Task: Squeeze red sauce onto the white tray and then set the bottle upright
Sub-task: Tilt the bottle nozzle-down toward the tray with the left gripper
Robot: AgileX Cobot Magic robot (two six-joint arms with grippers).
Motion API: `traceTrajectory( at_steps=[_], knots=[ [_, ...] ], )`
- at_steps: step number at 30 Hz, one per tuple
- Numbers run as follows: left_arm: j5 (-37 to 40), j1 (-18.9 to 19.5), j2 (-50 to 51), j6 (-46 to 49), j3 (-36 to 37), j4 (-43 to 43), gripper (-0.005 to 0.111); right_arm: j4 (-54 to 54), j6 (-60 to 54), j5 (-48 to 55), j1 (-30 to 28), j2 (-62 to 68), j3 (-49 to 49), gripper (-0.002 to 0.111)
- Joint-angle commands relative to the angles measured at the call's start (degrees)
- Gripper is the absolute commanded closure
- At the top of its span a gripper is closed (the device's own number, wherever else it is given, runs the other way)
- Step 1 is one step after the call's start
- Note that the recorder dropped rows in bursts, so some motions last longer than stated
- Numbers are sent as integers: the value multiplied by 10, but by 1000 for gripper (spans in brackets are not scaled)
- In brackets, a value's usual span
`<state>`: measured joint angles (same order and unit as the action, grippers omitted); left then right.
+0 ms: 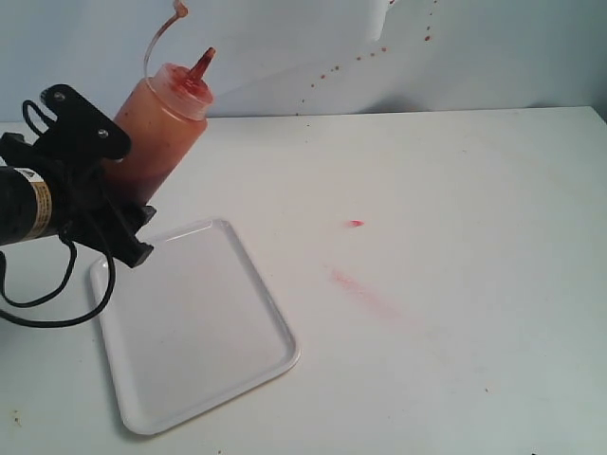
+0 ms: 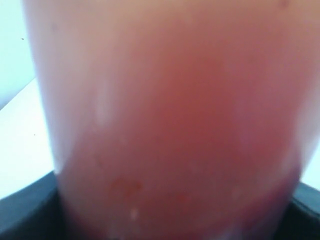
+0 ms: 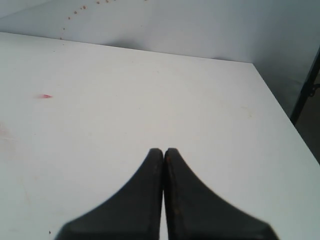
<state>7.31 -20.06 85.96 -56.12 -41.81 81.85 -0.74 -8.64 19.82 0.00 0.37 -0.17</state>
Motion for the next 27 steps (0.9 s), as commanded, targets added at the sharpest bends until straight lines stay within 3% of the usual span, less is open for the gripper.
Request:
traceTrajectory(
  at_steps=[1, 18, 27],
  knots=[
    [5, 1, -7, -4, -2, 17, 107, -1, 2, 0, 0, -4, 2, 108],
    [39, 1, -7, 57, -2, 29, 107, -1, 2, 0, 0, -4, 2, 108],
    [141, 1, -7, 156, -2, 26, 107, -1, 2, 0, 0, -4, 2, 108]
  ],
)
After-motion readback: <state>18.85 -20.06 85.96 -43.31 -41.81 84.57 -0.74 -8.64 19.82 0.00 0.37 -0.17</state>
